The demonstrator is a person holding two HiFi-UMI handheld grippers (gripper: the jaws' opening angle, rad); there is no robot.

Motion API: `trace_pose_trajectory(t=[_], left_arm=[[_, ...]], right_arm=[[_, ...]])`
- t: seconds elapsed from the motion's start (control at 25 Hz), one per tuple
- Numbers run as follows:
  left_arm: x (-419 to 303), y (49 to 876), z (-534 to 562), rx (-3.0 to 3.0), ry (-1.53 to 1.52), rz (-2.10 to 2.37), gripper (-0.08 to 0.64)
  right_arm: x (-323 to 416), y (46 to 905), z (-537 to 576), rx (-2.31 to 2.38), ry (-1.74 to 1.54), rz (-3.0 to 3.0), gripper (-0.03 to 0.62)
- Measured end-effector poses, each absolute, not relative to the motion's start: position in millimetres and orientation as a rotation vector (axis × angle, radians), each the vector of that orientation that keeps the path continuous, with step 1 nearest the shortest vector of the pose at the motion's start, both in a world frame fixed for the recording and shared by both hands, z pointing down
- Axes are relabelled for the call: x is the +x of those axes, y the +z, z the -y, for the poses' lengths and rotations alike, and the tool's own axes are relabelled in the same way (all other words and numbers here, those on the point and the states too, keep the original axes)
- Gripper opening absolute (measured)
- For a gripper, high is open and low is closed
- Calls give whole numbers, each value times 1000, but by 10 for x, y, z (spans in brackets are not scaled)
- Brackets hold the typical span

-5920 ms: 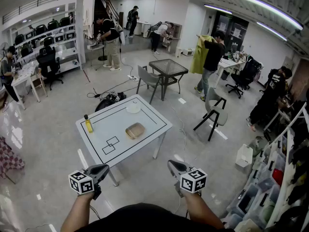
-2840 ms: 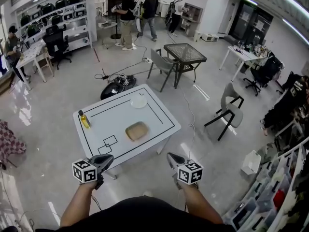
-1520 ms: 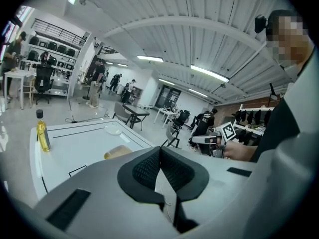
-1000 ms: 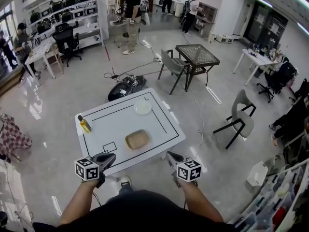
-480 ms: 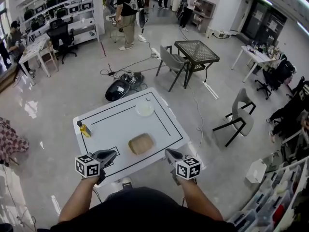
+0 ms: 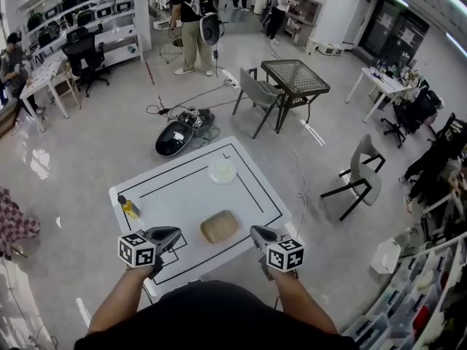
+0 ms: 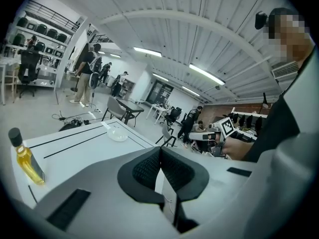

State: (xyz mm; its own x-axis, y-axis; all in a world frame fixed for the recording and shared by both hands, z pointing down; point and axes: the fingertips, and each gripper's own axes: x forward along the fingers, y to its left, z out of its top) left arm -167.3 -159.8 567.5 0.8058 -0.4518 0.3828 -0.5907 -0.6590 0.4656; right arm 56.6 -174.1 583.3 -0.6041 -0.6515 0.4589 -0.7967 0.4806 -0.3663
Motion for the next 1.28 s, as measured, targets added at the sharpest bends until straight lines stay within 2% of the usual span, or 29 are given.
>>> trace_pose_trajectory(t=[0.76,1.28], left_arm=[[-2418,5785,2145,2363,283,675,21],[-2123,5814,2302,2343,293,735,21]], right_arm=[[-155,5887,2235,1282,857,2376,12],[199,6019,2501,1230,871,2387,12]])
